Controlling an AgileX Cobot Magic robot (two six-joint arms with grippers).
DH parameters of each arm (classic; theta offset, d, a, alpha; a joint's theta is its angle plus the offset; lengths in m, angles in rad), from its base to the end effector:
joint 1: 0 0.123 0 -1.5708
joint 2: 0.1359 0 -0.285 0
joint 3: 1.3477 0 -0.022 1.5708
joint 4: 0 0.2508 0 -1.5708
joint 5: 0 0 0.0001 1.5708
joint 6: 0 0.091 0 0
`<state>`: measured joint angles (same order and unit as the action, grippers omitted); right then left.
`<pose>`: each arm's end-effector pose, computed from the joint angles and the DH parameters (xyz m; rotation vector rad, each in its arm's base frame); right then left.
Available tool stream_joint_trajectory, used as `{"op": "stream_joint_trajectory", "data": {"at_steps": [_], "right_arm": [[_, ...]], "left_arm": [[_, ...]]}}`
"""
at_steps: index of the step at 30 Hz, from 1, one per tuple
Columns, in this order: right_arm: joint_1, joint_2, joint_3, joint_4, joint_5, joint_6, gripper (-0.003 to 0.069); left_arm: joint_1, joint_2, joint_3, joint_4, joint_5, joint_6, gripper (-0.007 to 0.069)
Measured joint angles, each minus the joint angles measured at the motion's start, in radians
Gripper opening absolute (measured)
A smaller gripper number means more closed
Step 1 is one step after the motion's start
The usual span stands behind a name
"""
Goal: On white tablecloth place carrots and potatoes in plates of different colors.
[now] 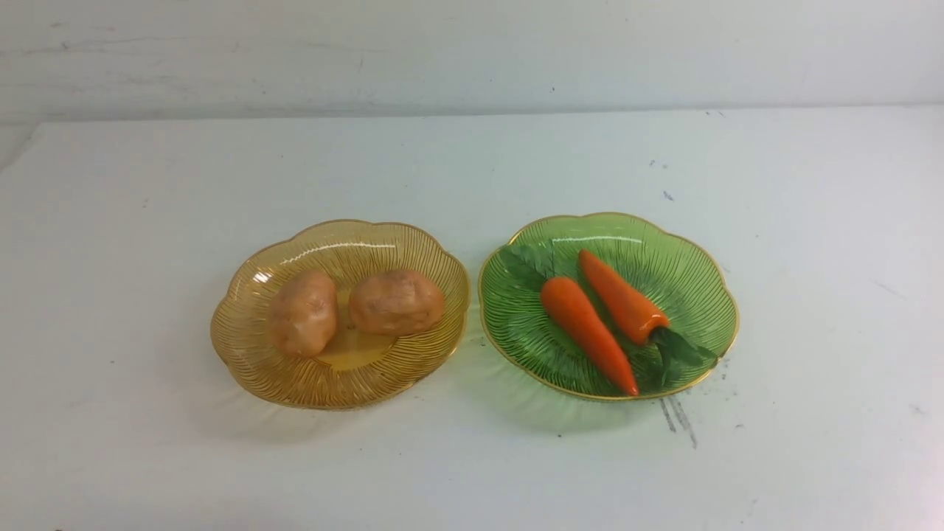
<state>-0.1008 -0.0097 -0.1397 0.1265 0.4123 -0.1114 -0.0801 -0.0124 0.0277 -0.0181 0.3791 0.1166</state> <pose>0.0457 0.0000 0.2233 0.0548 1.7426 -0.0264 0.0522 -0.0048 0.1705 0.1733 1.8699 0.0072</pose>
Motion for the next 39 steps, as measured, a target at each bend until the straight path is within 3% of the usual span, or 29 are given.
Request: {"op": "stream_joint_trajectory", "data": {"at_steps": [6,39], "right_arm": [[-0.047,0.000,0.160,-0.007,-0.003,-0.018,-0.0015],[-0.048,0.000,0.164,-0.004,-0.012,-0.024,-0.0015]], "left_arm": [[0.000,0.000,0.000,0.000,0.001,0.000,-0.0003],[0.000,0.000,0.000,0.000,0.001,0.000,-0.0003]]}}
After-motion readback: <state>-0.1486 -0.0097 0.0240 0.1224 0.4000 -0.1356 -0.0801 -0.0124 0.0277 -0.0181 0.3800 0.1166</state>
